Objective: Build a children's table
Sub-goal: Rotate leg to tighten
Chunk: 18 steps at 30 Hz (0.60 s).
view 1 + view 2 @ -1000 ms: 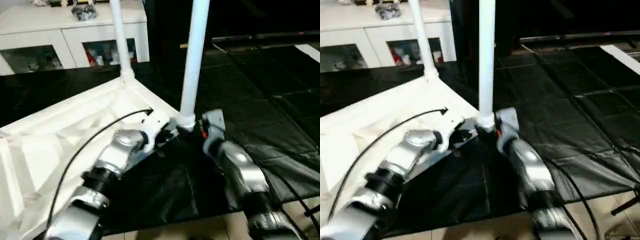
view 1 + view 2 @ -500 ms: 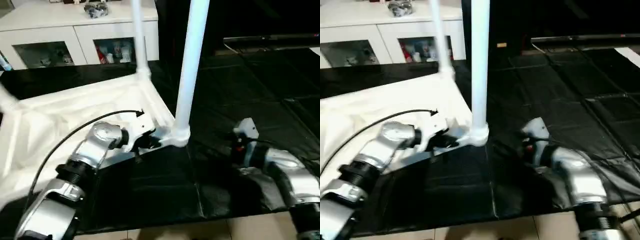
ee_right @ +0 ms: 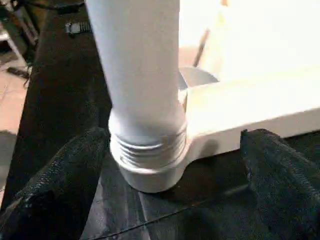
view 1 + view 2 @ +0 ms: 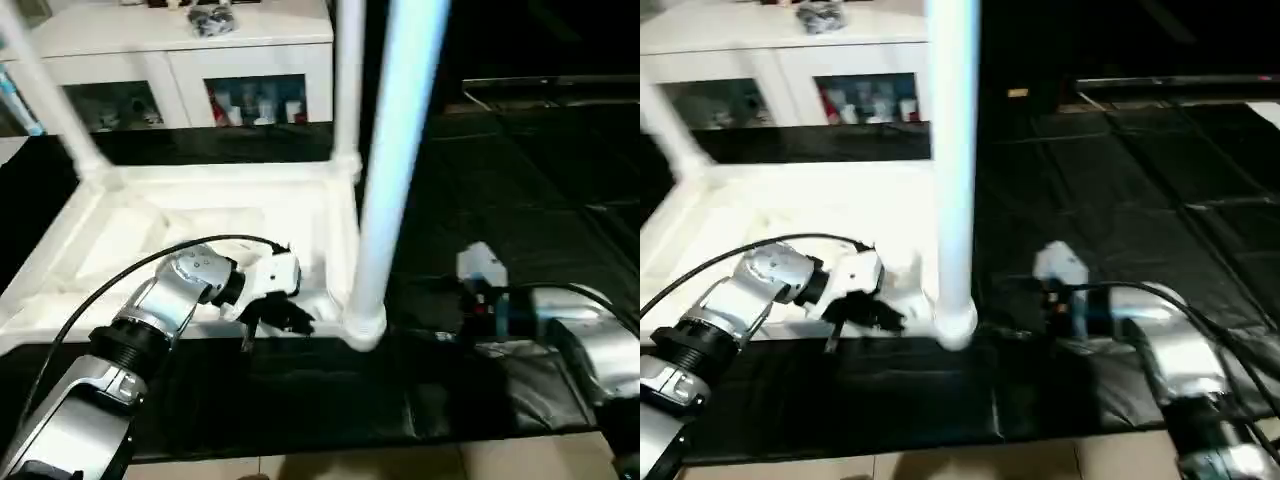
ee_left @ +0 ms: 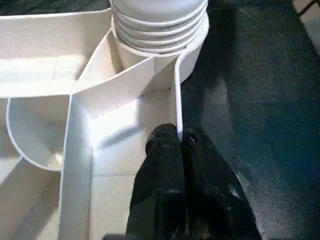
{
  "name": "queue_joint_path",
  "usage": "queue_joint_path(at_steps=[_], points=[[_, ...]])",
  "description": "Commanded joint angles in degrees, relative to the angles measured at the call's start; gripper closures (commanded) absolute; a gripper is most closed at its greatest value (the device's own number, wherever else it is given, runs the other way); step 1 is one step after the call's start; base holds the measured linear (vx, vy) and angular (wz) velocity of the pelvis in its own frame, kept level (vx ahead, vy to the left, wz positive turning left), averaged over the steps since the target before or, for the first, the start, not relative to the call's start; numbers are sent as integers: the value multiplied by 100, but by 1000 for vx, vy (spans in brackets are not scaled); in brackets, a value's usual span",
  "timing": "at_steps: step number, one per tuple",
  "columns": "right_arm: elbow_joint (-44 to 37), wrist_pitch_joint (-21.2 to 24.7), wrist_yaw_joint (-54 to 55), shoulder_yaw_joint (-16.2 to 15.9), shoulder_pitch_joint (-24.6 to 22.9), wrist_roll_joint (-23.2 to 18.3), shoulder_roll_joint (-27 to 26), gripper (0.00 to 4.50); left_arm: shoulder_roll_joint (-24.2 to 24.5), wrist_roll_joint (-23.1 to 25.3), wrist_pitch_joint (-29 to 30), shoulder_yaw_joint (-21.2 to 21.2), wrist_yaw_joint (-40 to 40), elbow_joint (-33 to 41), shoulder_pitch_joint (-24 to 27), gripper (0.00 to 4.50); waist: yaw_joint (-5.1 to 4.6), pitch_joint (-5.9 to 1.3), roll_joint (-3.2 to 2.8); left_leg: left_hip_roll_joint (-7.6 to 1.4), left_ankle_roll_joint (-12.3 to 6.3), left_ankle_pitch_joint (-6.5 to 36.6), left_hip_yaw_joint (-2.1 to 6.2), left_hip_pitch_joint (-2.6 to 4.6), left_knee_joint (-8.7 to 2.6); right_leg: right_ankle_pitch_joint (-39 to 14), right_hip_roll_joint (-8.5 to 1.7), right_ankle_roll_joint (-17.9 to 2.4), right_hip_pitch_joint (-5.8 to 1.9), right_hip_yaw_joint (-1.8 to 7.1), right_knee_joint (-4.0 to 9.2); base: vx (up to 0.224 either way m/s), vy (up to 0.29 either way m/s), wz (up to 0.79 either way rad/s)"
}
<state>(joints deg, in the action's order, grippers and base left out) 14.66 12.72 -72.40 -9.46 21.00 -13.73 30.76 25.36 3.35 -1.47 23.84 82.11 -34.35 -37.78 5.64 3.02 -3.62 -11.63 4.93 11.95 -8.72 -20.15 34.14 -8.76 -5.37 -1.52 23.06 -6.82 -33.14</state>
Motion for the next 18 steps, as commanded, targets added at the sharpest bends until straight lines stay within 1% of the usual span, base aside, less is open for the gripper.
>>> queue_joint_path(at_steps=[1,2,3,4,5,6,9,10,11,12,13,14,16,17,18], points=[[64,-130,-166,-221,164,108,-76,3,-69,131,-137,329,244,183,-20,450,-32,-436,50,-147,-507,674,-45,-23,-376,-1249,-303,-1204,-363,290,300,0,0,0],[117,-183,-217,-317,217,161,-119,3,-97,127,-117,344,253,225,-20,450,-30,-434,50,-151,-502,696,-44,-26,-379,-1273,-315,-1210,-368,290,301,0,0,0],[137,-198,-235,-351,234,181,-136,3,-106,124,-106,346,256,242,-19,450,-27,-420,48,-147,-490,752,-54,-22,-380,-1384,-313,-1189,-362,290,324,0,0,0],[137,-198,-235,-351,234,181,-136,3,-106,124,-106,346,256,242,-19,450,-14,-429,46,-152,-479,748,-52,-13,-378,-1406,-321,-1178,-366,295,322,0,0,0],[137,-198,-235,-351,234,181,-136,3,-106,124,-106,346,256,242,-19,450,0,-428,48,-156,-477,721,-56,-10,-378,-1408,-315,-1159,-359,301,323,0,0,0],[172,-232,-311,-436,262,199,-161,3,-126,110,-121,339,254,266,-9,450,17,-434,66,-158,-477,686,-57,-11,-378,-1380,-314,-1155,-364,302,315,0,0,0],[268,-288,-330,-506,334,227,-235,3,-143,96,-126,325,236,310,15,450,29,-440,62,-155,-484,652,-56,-18,-373,-1338,-313,-1160,-363,301,298,0,0,0],[382,-284,-322,-516,408,228,-294,29,-141,94,-132,326,233,332,33,450,30,-445,58,-154,-472,633,-55,-18,-369,-1313,-314,-1165,-363,302,291,0,0,0],[391,-282,-324,-519,415,228,-298,29,-141,94,-132,326,232,335,35,450,28,-446,56,-152,-470,625,-54,-21,-370,-1304,-311,-1173,-362,299,291,0,0,0],[451,-271,-336,-538,457,227,-326,37,-142,95,-129,328,222,357,53,450,32,-450,65,-153,-468,616,-59,-10,-368,-1293,-311,-1177,-359,300,297,0,0,0],[474,-267,-350,-551,475,223,-339,37,-139,93,-125,332,214,379,69,450,38,-450,57,-156,-472,588,-58,-10,-365,-1241,-308,-1191,-360,303,284,0,0,0],[485,-250,-366,-559,485,213,-346,42,-138,91,-118,335,205,398,81,450,36,-449,76,-160,-483,577,-59,-10,-367,-1212,-305,-1196,-361,305,278,0,0,0],[510,-259,-374,-569,500,207,-351,73,-141,90,-113,337,197,411,89,450,39,-456,68,-161,-504,515,-58,-14,-359,-1133,-309,-1211,-364,308,263,0,0,0],[525,-259,-378,-575,509,205,-353,73,-143,90,-111,337,193,417,93,450,37,-456,71,-158,-515,510,-60,-15,-358,-1112,-307,-1219,-364,307,262,0,0,0],[569,-293,-386,-591,531,213,-358,82,-149,90,-105,335,184,427,101,450,35,-456,80,-156,-522,504,-63,-17,-356,-1115,-305,-1216,-365,306,263,0,0,0]])
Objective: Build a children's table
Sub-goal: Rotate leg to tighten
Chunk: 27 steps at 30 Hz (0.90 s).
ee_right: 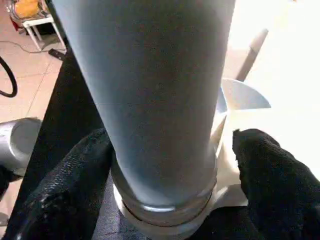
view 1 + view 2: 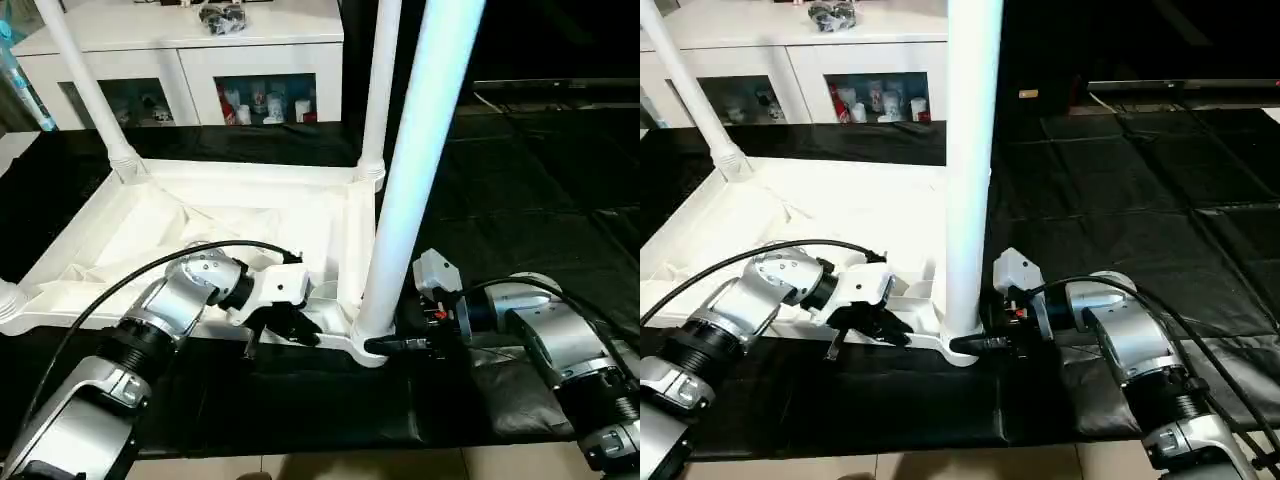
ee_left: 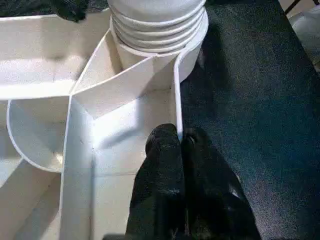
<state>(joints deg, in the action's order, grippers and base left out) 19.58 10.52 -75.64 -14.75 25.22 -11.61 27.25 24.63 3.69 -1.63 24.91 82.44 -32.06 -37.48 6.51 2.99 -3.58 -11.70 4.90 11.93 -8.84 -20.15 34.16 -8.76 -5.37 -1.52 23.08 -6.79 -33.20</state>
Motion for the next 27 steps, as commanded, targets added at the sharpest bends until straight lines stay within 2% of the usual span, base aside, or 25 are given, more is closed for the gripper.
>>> queue_joint_path(at_steps=[1,7,8,12,16,18,19,20,21,23,24,26,27], points=[[77,-73,-62,-63,110,0,-8,94,-76,55,-89,228,151,197,71,450,-55,-449,76,-145,-519,521,-52,-19,-360,-1144,-303,-1215,-367,300,271,0,0,0],[188,29,-214,-70,152,-29,-49,139,-77,57,-75,224,128,225,113,450,-53,-456,84,-149,-527,498,-52,-20,-354,-1230,-308,-1175,-369,300,275,0,0,0],[211,41,-223,-70,155,-46,-60,163,-74,56,-68,223,122,235,125,450,-51,-455,88,-147,-538,480,-55,-20,-351,-1209,-304,-1177,-366,301,275,0,0,0],[221,64,-222,-35,151,-136,-114,172,-88,26,-24,191,94,233,140,450,-53,-456,92,-144,-539,468,-55,-24,-350,-1234,-306,-1171,-370,298,273,0,0,0],[74,231,-134,68,71,-280,-229,175,-225,-72,366,6,-186,228,120,450,-52,-457,94,-146,-550,416,-59,-22,-345,-1216,-301,-1183,-367,299,266,0,0,0],[-21,329,366,203,-18,-271,-451,176,-434,-140,734,-220,-666,207,72,450,-52,-445,80,-144,-507,496,-60,-15,-350,-1337,-302,-1163,-360,296,292,0,0,0],[-43,354,607,257,-44,-244,-548,176,-510,-147,863,-297,-861,202,49,450,-67,-438,85,-150,-465,502,-66,-18,-351,-1347,-301,-1147,-356,307,290,0,0,0],[-65,491,1205,356,-86,-146,-789,176,-647,-123,1075,-408,-1224,209,10,450,-80,-427,75,-136,-391,593,-50,-26,-360,-1549,-313,-1084,-365,292,316,0,0,0],[-101,592,1556,393,-125,-91,-957,176,-763,-133,1262,-491,-1466,223,-8,450,-110,-425,92,-111,-306,647,-47,-23,-369,-1751,-304,-981,-369,273,345,0,0,0],[-150,671,1889,426,-171,-45,-1139,176,-884,-127,1426,-568,-1722,239,-25,450,-181,-412,89,-89,-233,661,-48,-37,-373,-1936,-300,-867,-376,268,376,0,0,0],[-207,819,2528,491,-235,44,-1508,176,-1143,-134,1745,-715,-2202,285,-40,450,-225,-414,69,-91,-208,640,-44,-43,-375,-1912,-294,-850,-378,270,377,0,0,0],[-196,869,2804,495,-245,118,-1663,176,-1276,-133,1868,-780,-2434,301,-44,450,-261,-426,83,-72,-214,652,-37,-45,-371,-1904,-295,-852,-384,252,378,0,0,0],[-85,873,3350,501,-227,292,-1974,176,-1550,-108,2110,-908,-2925,321,-51,450,-333,-415,69,-60,-239,667,-50,-53,-364,-1905,-283,-851,-376,254,394,0,0,0]])
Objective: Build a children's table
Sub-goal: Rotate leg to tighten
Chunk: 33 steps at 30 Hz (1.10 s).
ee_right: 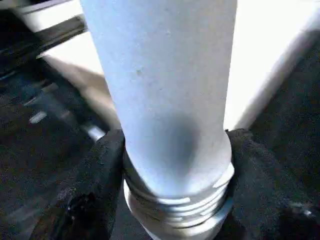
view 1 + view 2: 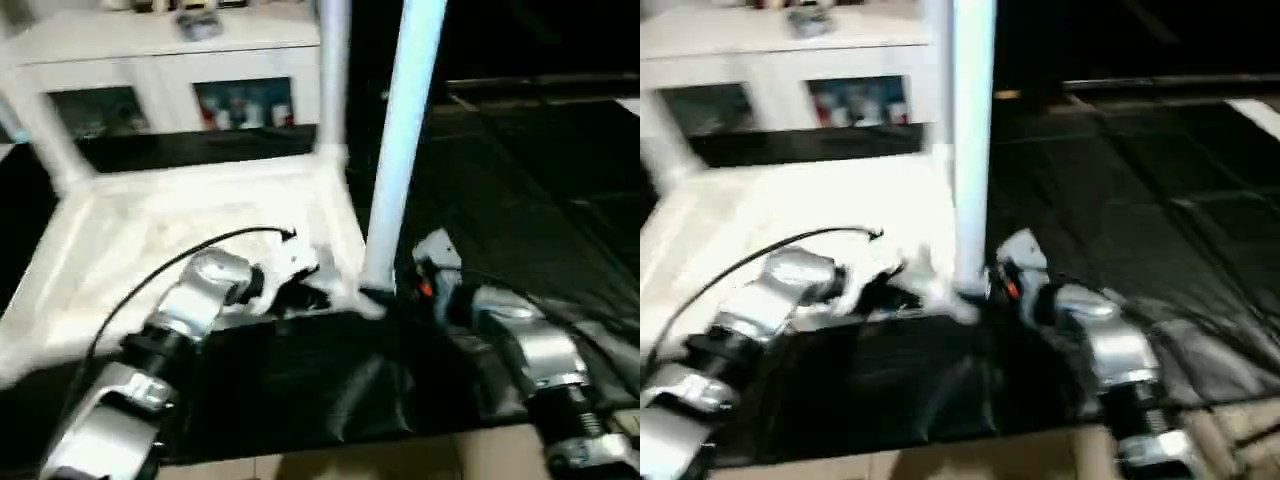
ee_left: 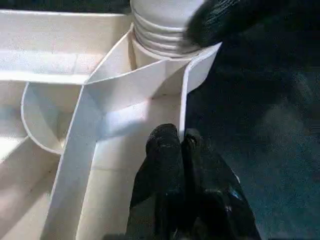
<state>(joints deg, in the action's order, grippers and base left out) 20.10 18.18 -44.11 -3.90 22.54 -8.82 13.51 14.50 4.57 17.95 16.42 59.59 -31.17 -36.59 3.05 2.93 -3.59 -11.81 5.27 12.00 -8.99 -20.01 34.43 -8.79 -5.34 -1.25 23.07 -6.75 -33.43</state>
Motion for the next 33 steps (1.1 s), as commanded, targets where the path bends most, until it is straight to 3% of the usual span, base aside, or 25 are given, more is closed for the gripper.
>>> queue_joint_path(at_steps=[1,6,7,8,11,16,17,18,20,21,22,23,24,28,30,32,33], points=[[-84,110,339,-567,64,46,-676,176,-598,-178,184,-85,-769,225,-145,450,-2,-407,63,-50,-272,665,-34,-59,-388,-1913,-288,-887,-364,250,421,0,0,0],[159,-2,1025,-540,252,261,-1144,176,-1010,-36,525,-229,-1543,283,-179,450,-96,-412,34,-32,-392,726,-30,-66,-382,-1923,-270,-873,-369,235,448,0,0,0],[159,-2,1025,-540,252,261,-1144,120,-1010,-36,525,-229,-1543,283,-179,450,-95,-418,36,-36,-410,722,-27,-60,-381,-1880,-275,-886,-368,235,447,0,0,0],[116,-103,992,-575,261,291,-1158,107,-1016,-20,528,-232,-1576,294,-194,450,-92,-424,20,-30,-462,674,-26,-69,-376,-1771,-269,-905,-375,232,440,0,0,0],[39,-57,977,-518,230,253,-1198,88,-955,26,521,-196,-1532,331,-193,450,-93,-441,12,-41,-545,565,-18,-79,-375,-1453,-270,-1007,-389,241,399,0,0,0],[-109,-187,750,-454,107,175,-989,54,-704,15,334,-138,-1213,372,-133,450,-98,-442,-5,-48,-560,668,-15,-69,-383,-1468,-279,-1010,-391,241,409,0,0,0],[-177,-204,597,-429,62,109,-892,27,-616,18,230,-110,-1093,366,-111,450,-99,-448,-6,-48,-573,635,-11,-73,-381,-1385,-277,-1029,-396,242,400,0,0,0],[-255,-226,370,-381,6,35,-734,20,-482,15,94,-65,-894,356,-76,450,-102,-450,-29,-50,-593,609,-12,-74,-376,-1283,-275,-1064,-393,246,387,0,0,0],[-302,-192,184,-357,-26,-12,-597,7,-393,10,-3,-32,-749,344,-54,450,-98,-451,-18,-53,-644,621,-11,-78,-376,-1158,-272,-1110,-407,246,380,0,0,0],[-365,-222,-162,-353,-65,-59,-336,7,-265,-25,-141,0,-500,323,-24,450,-92,-456,-50,-59,-651,604,-7,-75,-372,-1089,-278,-1149,-407,248,364,0,0,0],[-457,-288,-697,-353,-108,-152,26,7,-70,-68,-400,74,-112,302,21,450,-86,-454,-32,-54,-680,656,-12,-74,-367,-1084,-261,-1156,-423,240,375,0,0,0],[-461,-291,-716,-353,-109,-155,38,7,-63,-70,-409,76,-98,302,23,450,-77,-460,-29,-56,-706,653,-12,-76,-362,-1042,-268,-1171,-431,247,366,0,0,0],[-484,-337,-1068,-330,-105,-212,283,7,98,-138,-601,157,290,330,78,450,-71,-460,-49,-64,-744,626,-14,-89,-356,-971,-278,-1215,-424,251,348,0,0,0],[-369,-382,-1684,-284,-16,-254,706,7,371,-234,-904,324,939,385,173,450,-50,-435,-44,-79,-729,793,-28,-74,-366,-1242,-270,-1214,-405,237,376,0,0,0],[-296,-468,-2046,-333,51,-253,946,7,541,-206,-1082,470,1261,385,207,450,-1,-431,-46,-93,-655,873,-33,-51,-377,-1536,-276,-1133,-388,240,402,0,0,0],[-287,-476,-2086,-341,60,-253,977,7,563,-202,-1106,489,1301,384,211,450,47,-431,-60,-109,-609,897,-32,-26,-382,-1571,-274,-1116,-361,250,399,0,0,0],[-229,-577,-2500,-473,143,-238,1242,7,748,-192,-1299,634,1679,400,239,450,73,-444,-54,-116,-591,902,-28,-11,-378,-1493,-280,-1148,-360,255,387,0,0,0]])
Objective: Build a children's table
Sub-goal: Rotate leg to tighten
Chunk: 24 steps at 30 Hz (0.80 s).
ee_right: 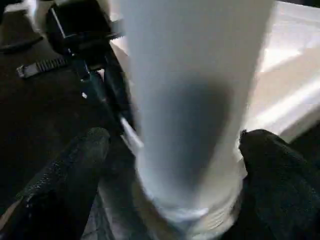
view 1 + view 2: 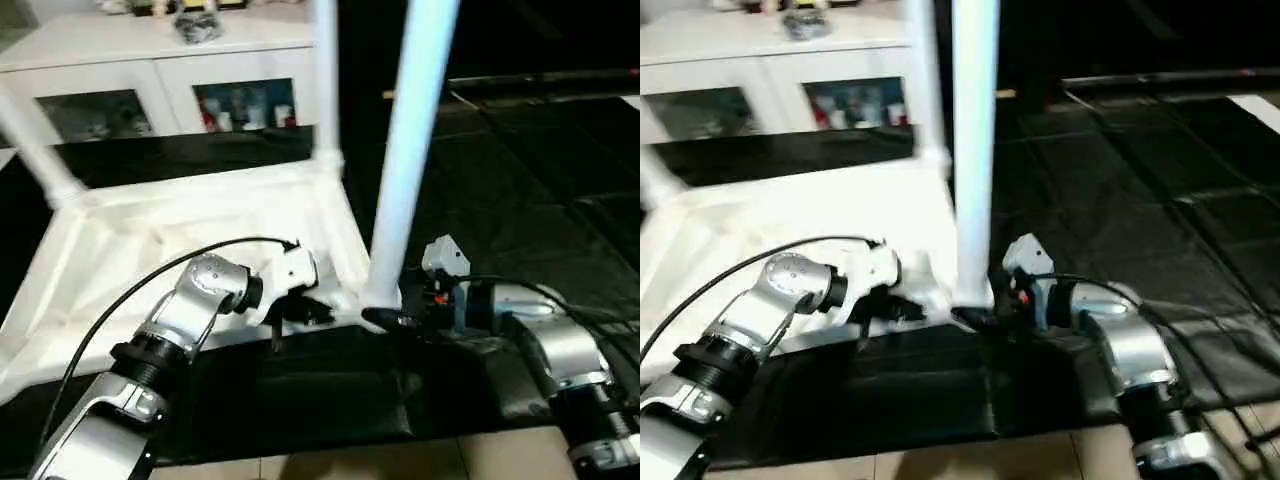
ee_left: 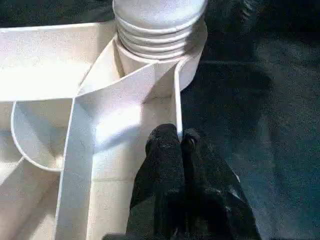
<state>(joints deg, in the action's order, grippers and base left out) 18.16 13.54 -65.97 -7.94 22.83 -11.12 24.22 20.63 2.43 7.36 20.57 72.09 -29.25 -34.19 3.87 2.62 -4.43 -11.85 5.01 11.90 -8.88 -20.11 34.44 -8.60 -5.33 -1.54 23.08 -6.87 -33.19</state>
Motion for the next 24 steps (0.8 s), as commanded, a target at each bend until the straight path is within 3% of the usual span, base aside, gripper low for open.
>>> queue_joint_path(at_steps=[1,3,9,23,24], points=[[-7,-148,-522,-134,153,-6,266,7,203,17,-325,265,597,206,-1,450,-1,-419,33,-120,-561,889,-30,-10,-383,-1421,-280,-1143,-373,269,336,0,0,0],[6,-188,-757,-212,184,-1,353,7,273,12,-413,317,771,211,-2,450,5,-412,31,-116,-588,881,-38,-22,-380,-1277,-270,-1189,-372,275,315,0,0,0],[-22,-378,-1220,-484,253,23,429,7,479,96,-718,560,1191,203,-55,450,98,-409,65,-121,-548,854,-49,-12,-384,-1637,-294,-1089,-355,281,350,0,0,0],[-127,-402,-1578,-806,172,18,437,7,470,74,-872,684,1390,161,-110,450,111,-406,81,-115,-520,846,-47,-31,-390,-1658,-286,-1039,-362,282,346,0,0,0],[-87,-393,-1572,-813,199,15,418,32,466,75,-873,691,1396,158,-112,450,115,-407,79,-116,-512,841,-44,-30,-391,-1696,-289,-1020,-363,282,346,0,0,0]])
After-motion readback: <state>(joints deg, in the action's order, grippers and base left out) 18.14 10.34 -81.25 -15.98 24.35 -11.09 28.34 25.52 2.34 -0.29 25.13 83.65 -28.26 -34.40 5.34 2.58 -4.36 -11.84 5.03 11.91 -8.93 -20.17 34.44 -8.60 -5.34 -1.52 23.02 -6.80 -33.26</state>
